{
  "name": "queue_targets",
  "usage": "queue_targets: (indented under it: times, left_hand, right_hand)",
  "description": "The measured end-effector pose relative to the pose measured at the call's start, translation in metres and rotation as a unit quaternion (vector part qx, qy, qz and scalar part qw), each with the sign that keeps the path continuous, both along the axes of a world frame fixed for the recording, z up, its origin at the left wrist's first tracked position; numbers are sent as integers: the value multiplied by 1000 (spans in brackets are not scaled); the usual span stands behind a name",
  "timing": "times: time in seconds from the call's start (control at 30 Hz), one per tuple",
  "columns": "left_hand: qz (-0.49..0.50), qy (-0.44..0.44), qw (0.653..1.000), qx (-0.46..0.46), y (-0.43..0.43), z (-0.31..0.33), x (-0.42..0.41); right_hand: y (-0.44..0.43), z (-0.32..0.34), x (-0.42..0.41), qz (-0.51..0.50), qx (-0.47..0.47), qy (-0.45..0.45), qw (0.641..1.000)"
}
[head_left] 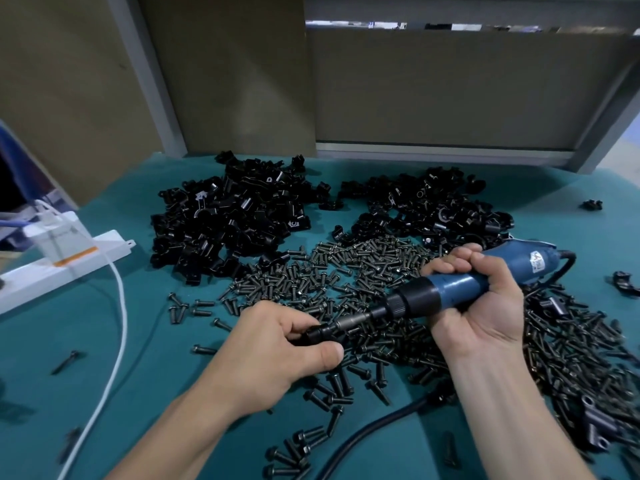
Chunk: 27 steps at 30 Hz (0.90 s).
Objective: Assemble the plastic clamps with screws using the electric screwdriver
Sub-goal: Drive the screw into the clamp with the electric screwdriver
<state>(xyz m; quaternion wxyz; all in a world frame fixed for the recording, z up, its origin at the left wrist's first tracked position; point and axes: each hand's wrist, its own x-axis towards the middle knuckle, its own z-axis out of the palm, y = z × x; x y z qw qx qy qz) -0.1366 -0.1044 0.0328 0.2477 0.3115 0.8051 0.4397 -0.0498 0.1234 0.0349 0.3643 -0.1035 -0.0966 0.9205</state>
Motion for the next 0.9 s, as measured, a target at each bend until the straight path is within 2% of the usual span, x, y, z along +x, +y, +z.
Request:
queue_targets:
  times: [0.1, 0.3, 0.47, 0.7, 0.9]
  left_hand:
    - [-20, -29, 999, -1, -1, 3, -2]
    - [-47, -171, 984, 30, -1, 3, -4]
    - [-38, -216, 975, 37, 1, 2, -3]
    - [-48, -244, 968, 32, -1, 1, -6]
    - [-44, -189, 980, 34, -2, 0, -5]
  right_hand:
    - [-1, -1, 1, 3, 7, 19, 1000]
    - [-4, 0, 0, 2, 22, 43, 999]
    - [-5, -1, -1, -1, 22, 50, 999]
    - [-7, -2, -2, -4, 35, 60, 998]
    - [-10, -1, -1, -10, 31, 51, 998]
